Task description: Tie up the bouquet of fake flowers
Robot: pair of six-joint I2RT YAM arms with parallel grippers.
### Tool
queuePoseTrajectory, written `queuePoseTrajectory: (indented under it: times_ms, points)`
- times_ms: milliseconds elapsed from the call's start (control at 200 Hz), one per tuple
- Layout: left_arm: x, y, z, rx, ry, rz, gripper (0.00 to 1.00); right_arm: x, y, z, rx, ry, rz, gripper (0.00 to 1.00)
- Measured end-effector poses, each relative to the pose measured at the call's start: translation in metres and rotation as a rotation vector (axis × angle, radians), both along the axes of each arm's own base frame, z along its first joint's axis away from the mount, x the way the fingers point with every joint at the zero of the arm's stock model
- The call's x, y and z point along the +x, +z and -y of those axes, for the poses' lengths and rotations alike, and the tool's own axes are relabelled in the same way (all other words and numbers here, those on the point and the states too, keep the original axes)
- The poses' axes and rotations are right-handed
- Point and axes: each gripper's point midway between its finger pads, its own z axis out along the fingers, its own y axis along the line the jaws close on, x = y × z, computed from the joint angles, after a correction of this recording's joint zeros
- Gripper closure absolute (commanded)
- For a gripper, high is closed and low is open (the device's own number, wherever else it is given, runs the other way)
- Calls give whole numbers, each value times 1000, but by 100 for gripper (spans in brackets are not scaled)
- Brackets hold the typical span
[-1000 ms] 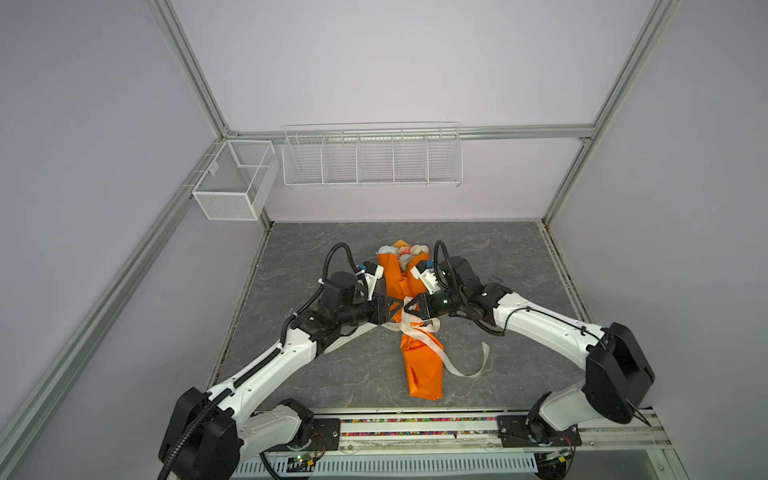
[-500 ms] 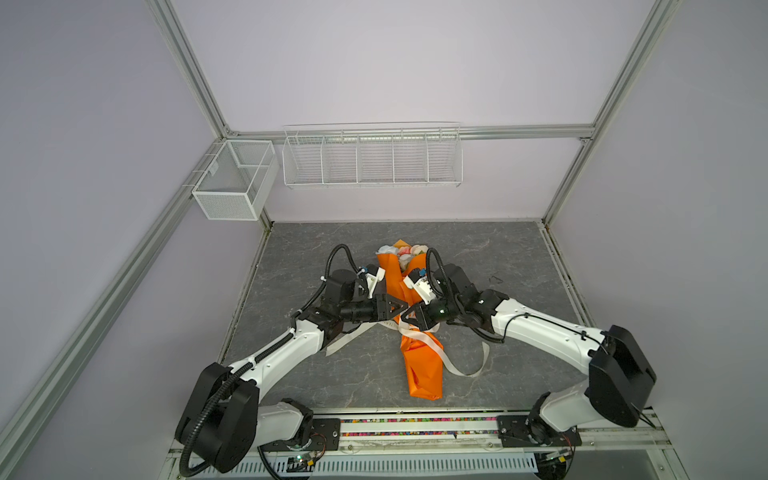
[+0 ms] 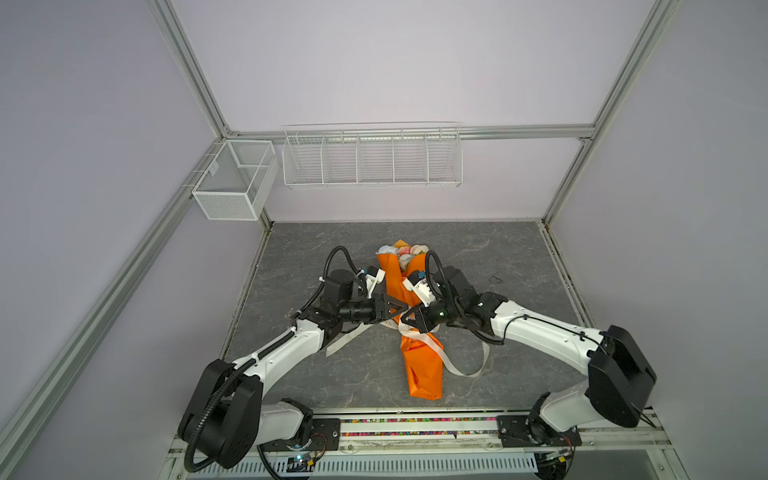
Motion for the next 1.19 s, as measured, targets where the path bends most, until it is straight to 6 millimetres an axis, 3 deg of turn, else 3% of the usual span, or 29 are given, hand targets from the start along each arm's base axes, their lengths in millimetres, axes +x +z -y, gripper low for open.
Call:
queuePoseTrajectory:
  times_ms: [130,290,650,705,815,950,1060,1195]
  points:
    - [0,-5,-2,34,5,-10,53,-1,0,-1,2,9,9,90]
    - [-1,-5,-2,35,-4,-7,62,-1,1,-2,6,14,19,90]
    - [-3,0,3,-6,-43,-15,96,-3,0,-2,1,14,21,87]
    - [-3,1,4,-10,-47,-6,100,-3,0,-2,0,14,22,84]
    - [-2,2,4,-13,-43,-5,100,-3,0,0,-8,9,24,66]
    - [-2,3,3,-17,-34,8,100,-9,4,16,-44,-28,18,52]
    - [-2,4,2,-19,-27,14,100,-16,3,39,-87,-90,30,49]
    - [0,7,2,-29,-20,18,100,-28,-26,68,-193,-140,13,48]
